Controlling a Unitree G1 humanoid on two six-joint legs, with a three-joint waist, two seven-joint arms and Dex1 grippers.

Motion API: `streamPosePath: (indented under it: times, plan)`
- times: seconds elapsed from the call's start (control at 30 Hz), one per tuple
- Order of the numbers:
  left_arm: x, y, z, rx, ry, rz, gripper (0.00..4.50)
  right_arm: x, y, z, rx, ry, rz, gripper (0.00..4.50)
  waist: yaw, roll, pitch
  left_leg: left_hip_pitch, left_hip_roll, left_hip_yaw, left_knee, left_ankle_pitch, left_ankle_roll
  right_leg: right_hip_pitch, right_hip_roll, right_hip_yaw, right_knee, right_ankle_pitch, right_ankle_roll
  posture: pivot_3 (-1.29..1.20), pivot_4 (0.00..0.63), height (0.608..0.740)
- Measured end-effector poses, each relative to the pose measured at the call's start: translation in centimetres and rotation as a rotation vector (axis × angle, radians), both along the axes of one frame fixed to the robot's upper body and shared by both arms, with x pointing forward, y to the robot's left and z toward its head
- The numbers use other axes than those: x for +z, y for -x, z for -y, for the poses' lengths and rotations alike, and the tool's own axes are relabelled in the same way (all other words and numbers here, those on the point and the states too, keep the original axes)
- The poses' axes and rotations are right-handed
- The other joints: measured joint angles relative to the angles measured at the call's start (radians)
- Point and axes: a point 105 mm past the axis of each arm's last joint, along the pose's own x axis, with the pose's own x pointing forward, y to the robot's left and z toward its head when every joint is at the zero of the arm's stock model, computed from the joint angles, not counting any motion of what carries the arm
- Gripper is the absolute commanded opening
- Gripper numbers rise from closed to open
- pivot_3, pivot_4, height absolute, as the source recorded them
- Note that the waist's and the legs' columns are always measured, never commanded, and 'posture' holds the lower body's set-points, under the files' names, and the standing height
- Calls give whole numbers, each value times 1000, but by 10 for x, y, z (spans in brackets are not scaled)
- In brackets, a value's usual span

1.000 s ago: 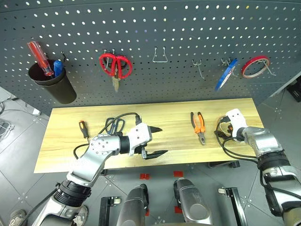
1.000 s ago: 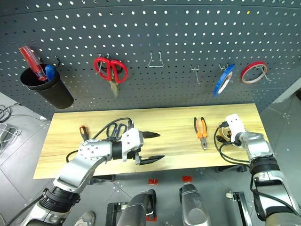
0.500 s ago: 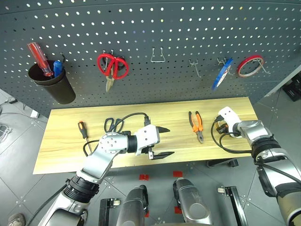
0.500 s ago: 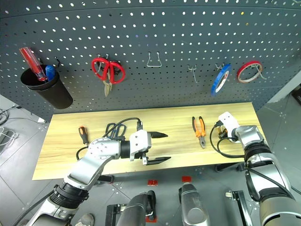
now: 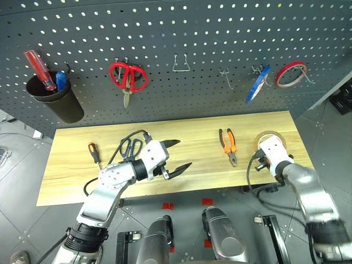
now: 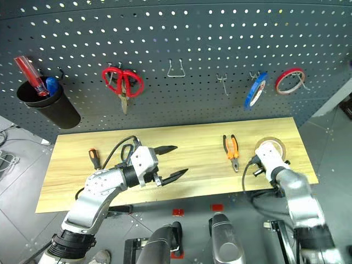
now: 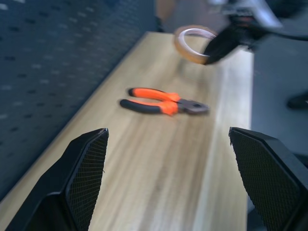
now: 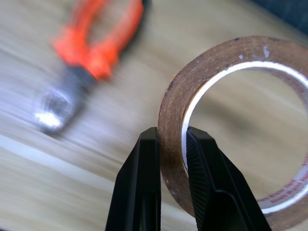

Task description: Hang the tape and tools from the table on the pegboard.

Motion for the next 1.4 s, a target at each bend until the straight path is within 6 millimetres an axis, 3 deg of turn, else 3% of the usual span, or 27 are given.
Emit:
streamPosePath:
  times: [0.17,0.3,0.43,0.7,0.8,0.87,1.07,1.17,1.4]
  plan:
    - [11,8,-8,18,95,-40,4248,53,12,-56,144,61,351,454,1,0,0,1,-1,3,1,4,2,0,1,6,-2,7,5,-356,288,740]
    - [18,9,-14,21,122,-58,4248,98,-2,-85,228,54,575,454,1,0,0,3,-1,6,1,8,3,0,2,10,-3,12,5,-359,276,740]
    - [26,4,-17,32,120,-40,4248,113,-28,-95,258,59,640,454,3,-2,-1,3,-1,6,0,8,3,-1,3,10,-2,13,4,-351,268,740]
    - [34,-3,-13,35,110,-2,4248,96,-75,-110,291,33,575,454,-4,-2,-1,1,-1,12,0,9,2,-5,3,16,-2,13,3,-351,266,740]
    - [27,-5,-15,45,88,-15,4248,87,-80,-111,302,50,547,1420,-7,-2,-1,1,0,13,0,9,2,-6,3,17,-1,13,3,-355,268,740]
    - [16,-10,-31,66,-29,-4,4248,79,-77,-109,308,40,513,2082,-10,-2,-1,1,2,13,-1,9,3,-6,5,17,-1,13,3,-356,268,740]
    - [-15,-13,-78,103,-251,-47,4248,21,-66,-86,82,-109,186,4004,-16,-1,-1,0,3,13,-1,8,3,-9,5,18,0,15,0,-371,275,740]
    - [-20,-9,-84,79,-286,-58,4248,3,-64,-76,-99,-185,16,4004,-21,-1,-1,-2,3,14,-1,8,3,-13,5,19,0,17,-1,-372,275,740]
    - [-20,-9,-81,58,-284,-48,4248,-17,-73,-84,-246,-280,-208,4004,-29,-1,-2,-4,4,16,-2,8,3,-16,6,20,1,17,-1,-361,273,740]
